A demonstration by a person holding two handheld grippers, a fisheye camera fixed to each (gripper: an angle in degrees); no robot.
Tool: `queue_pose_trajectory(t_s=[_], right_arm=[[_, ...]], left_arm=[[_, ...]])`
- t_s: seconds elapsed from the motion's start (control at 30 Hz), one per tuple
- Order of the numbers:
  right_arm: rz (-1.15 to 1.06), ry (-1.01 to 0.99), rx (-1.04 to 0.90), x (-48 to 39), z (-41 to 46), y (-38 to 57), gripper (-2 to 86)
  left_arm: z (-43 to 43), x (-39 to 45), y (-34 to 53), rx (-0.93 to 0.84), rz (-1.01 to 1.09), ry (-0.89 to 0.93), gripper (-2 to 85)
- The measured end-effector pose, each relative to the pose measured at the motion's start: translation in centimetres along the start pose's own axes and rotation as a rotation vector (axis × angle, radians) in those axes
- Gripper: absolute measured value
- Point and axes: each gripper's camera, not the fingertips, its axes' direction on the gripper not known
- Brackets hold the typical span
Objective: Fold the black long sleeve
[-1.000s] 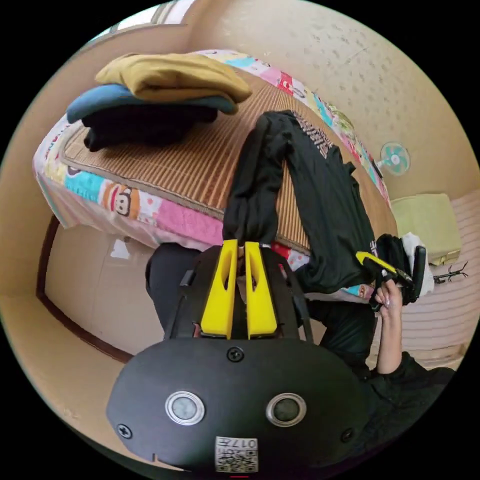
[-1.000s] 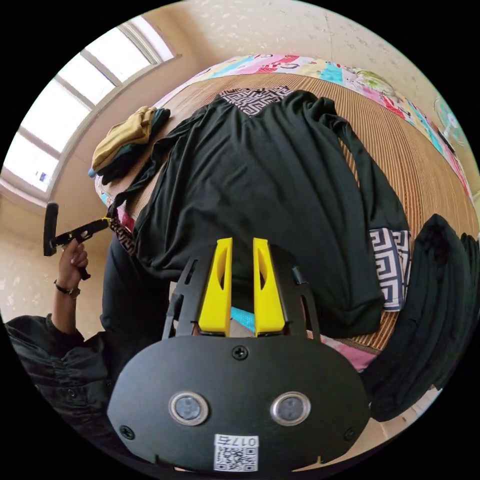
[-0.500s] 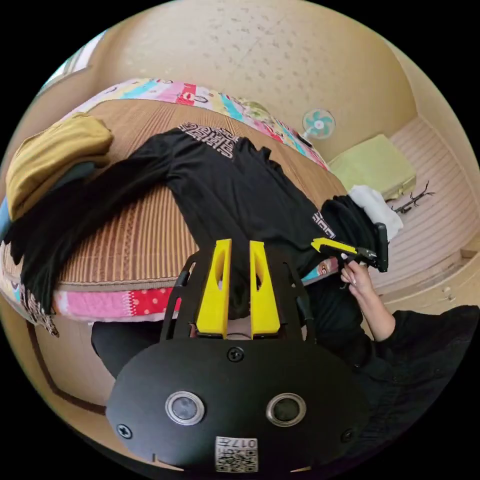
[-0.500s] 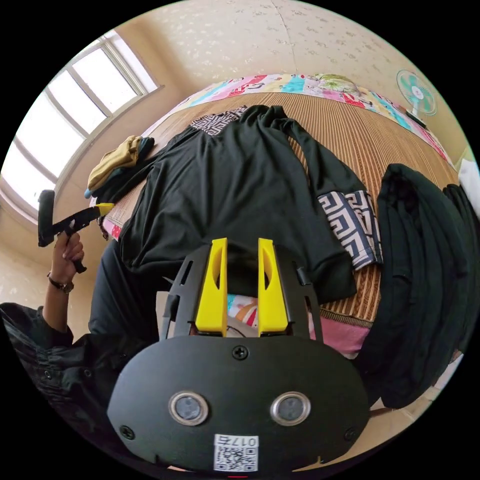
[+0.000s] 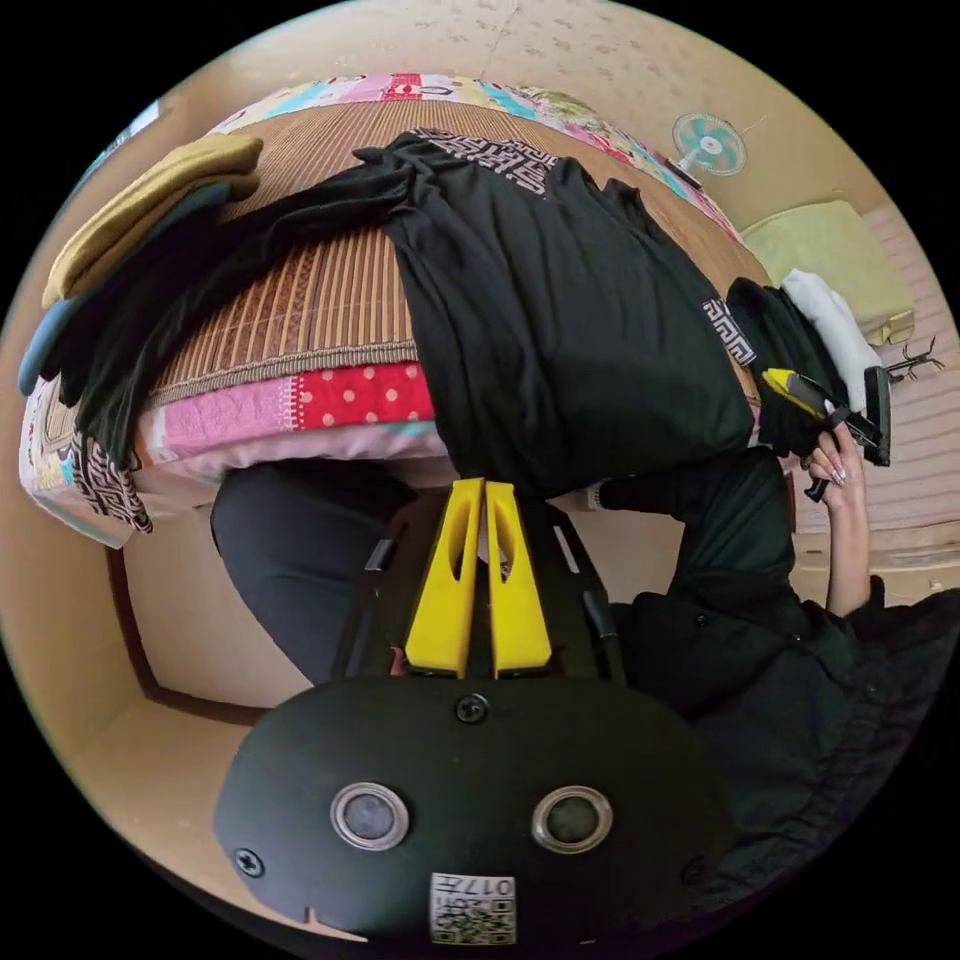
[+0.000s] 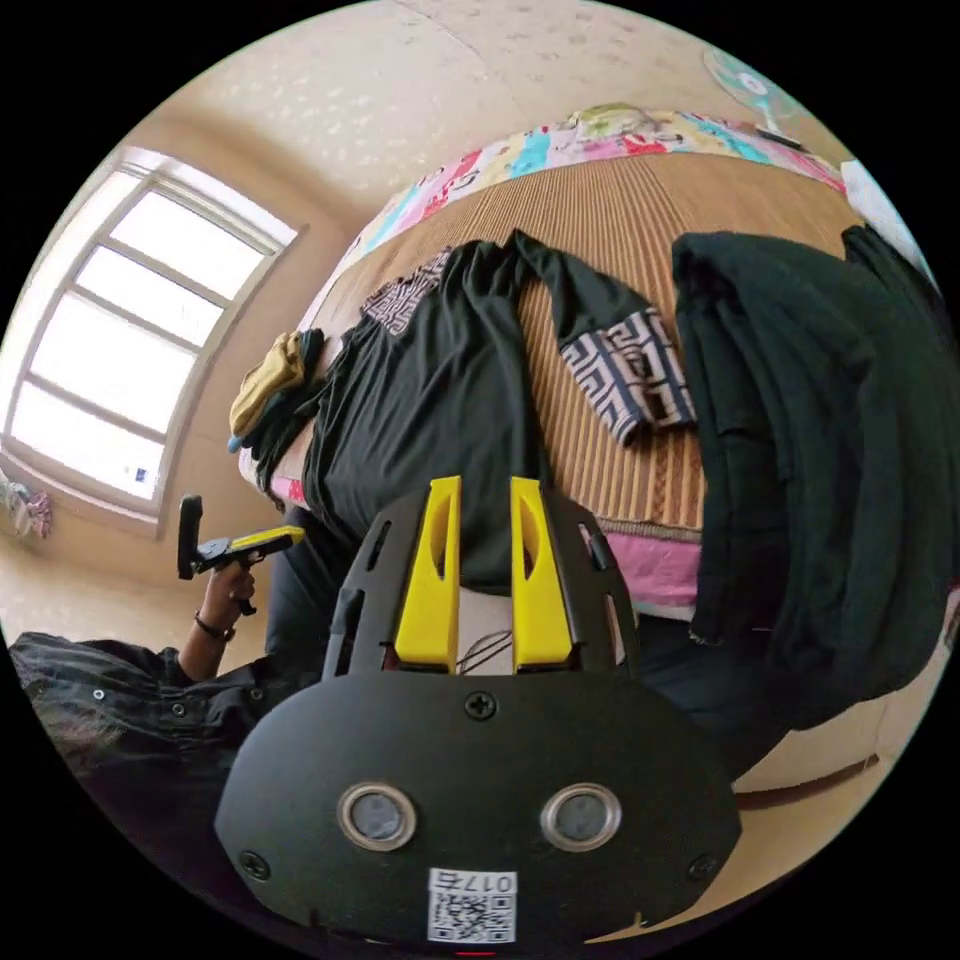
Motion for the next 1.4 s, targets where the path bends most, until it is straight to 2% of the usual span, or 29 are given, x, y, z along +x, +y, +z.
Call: queue_pose_trajectory(t_s=[0.07,0.13,0.2,0.27,0.33,0.37,0.43,0.5,0.53,0.6,0.67,0.8,0.97,1.1,1.17,1.23,1.33,1.37,1.4], right_arm=[[0.014,0.105,0.011,1.5,1.3,-2.5,9.3],[-0.006,0.228,-0.197,3.3,6.0,-6.2,7.1],[-0.053,0.250,-0.218,2.8,4.6,-8.1,4.4],[-0.123,0.240,-0.144,1.3,-0.5,-9.3,3.8],[-0.146,0.239,0.068,0.7,-10.6,-9.7,3.6],[-0.129,0.250,0.111,1.0,-12.9,-9.7,3.6],[0.025,0.286,0.220,4.5,-20.3,-9.1,4.2],[0.152,0.283,0.231,8.8,-23.2,-8.2,5.3],[0.270,0.333,0.242,11.7,-24.1,-7.0,6.4],[0.372,0.400,0.245,14.7,-24.8,-4.6,8.4],[0.417,0.386,0.300,15.6,-25.7,-1.4,8.6],[0.424,0.178,0.454,15.8,-26.9,5.5,9.8],[0.521,-0.195,0.400,20.3,-23.5,5.9,10.9],[0.796,-0.247,0.381,24.2,-21.3,4.2,11.5],[0.882,-0.359,0.389,25.7,-20.4,4.1,11.2],[0.925,-0.502,0.491,26.5,-20.2,4.3,9.5],[0.928,-0.464,0.615,25.7,-22.2,3.7,3.8],[0.894,-0.478,0.649,24.9,-23.0,3.3,3.3],[0.759,-0.514,0.726,22.7,-25.3,2.0,2.6]], left_arm=[[-0.3,-0.4,0.2,0.032,-0.046,0.016,-0.7],[-0.3,0.0,-0.5,0.029,-0.059,0.062,-0.8],[-0.7,1.0,-1.0,0.039,-0.042,0.093,-0.8],[-1.7,2.1,-1.2,0.071,-0.008,0.093,-0.8],[-2.4,3.1,-0.8,0.098,0.025,0.074,-0.8],[-2.3,3.3,-0.7,0.097,0.033,0.076,-0.8],[-1.5,3.6,-0.5,0.069,0.059,0.116,-0.8],[-0.6,3.4,-0.5,0.043,0.058,0.143,-0.8],[0.0,3.3,-0.5,0.027,0.051,0.159,-0.9],[0.6,3.0,-0.6,0.005,0.041,0.188,-0.9],[0.8,2.9,-0.6,-0.003,0.043,0.213,-0.9],[0.5,2.4,-0.8,-0.010,0.054,0.198,-0.9],[0.0,1.4,-1.7,-0.013,0.057,0.227,-0.9],[-1.4,0.4,-2.0,0.032,0.048,0.231,-0.9],[-1.9,-0.4,-1.8,0.043,0.032,0.239,-0.9],[-2.4,-1.9,-1.2,0.060,0.004,0.254,-0.9],[-2.8,-4.4,-0.4,0.066,-0.043,0.261,-0.9],[-3.0,-5.0,-0.3,0.064,-0.053,0.265,-0.9],[-3.3,-6.1,0.0,0.062,-0.065,0.279,-0.8]])
